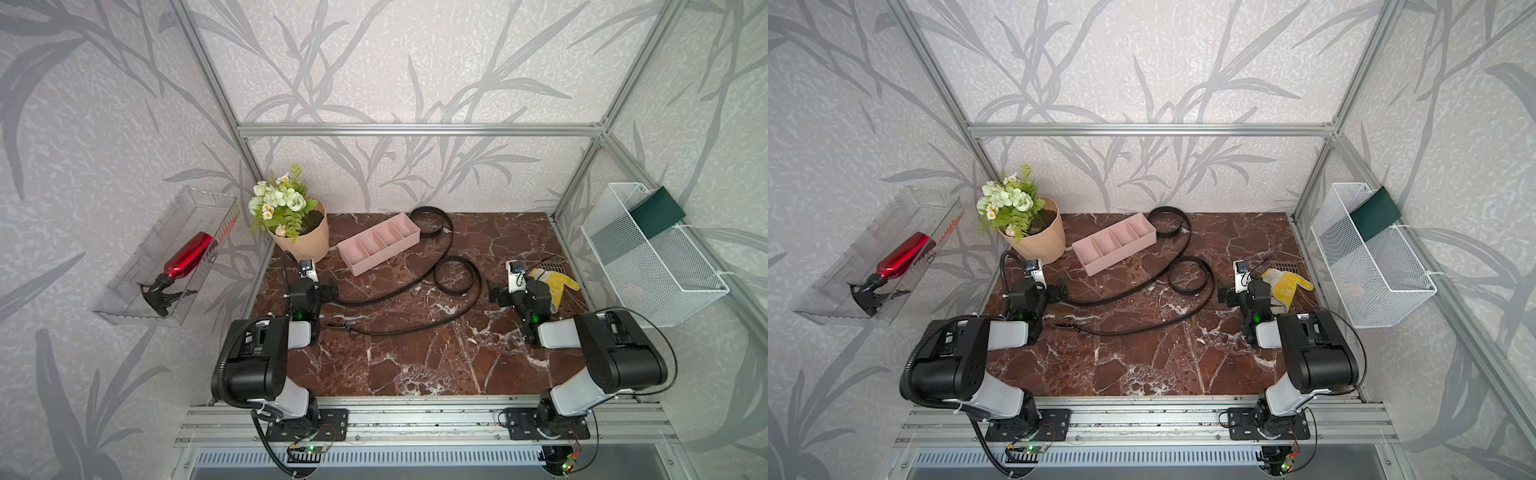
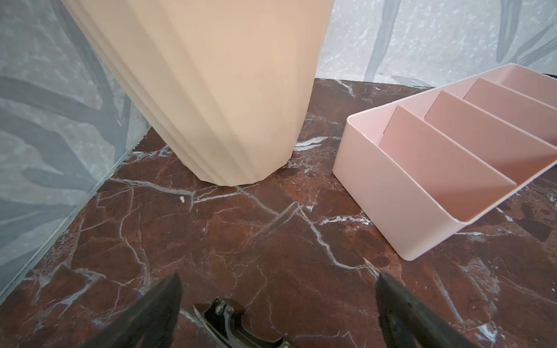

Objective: Place the belts into the storage roll
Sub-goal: Adjust the belt at the center of the board.

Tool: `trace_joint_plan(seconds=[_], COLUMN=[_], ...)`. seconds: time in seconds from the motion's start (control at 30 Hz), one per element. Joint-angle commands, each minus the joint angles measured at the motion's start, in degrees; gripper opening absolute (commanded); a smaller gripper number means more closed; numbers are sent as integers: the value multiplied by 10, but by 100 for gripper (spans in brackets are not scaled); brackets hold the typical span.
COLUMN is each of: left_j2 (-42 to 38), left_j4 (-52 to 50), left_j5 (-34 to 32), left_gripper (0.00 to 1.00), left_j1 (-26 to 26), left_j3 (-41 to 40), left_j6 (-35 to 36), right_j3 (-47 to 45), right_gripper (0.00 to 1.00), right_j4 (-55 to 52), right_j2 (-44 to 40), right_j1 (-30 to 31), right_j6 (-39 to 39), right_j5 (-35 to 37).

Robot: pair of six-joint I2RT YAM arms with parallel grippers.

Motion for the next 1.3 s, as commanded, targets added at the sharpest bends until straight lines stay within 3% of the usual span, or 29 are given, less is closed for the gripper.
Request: trace_joint_plan(seconds=[0.0,1.1,1.27], left_j2=[-8,-2,-14], left_j4=[-14,7,-18], left_j5=[4,3,-12], left_gripper=[99,99,99], left_j1=[0,-1,0], left_j3=[5,-1,15], left_j6=[-1,0,-3], right_j3=[4,5,4], right_gripper=[99,99,99], right_j4=[4,3,-18], right_j2=[-6,-6,-35], right_j1=[3,-8,-9], right_j6=[-4,5,25], right_j5=[9,-10,43])
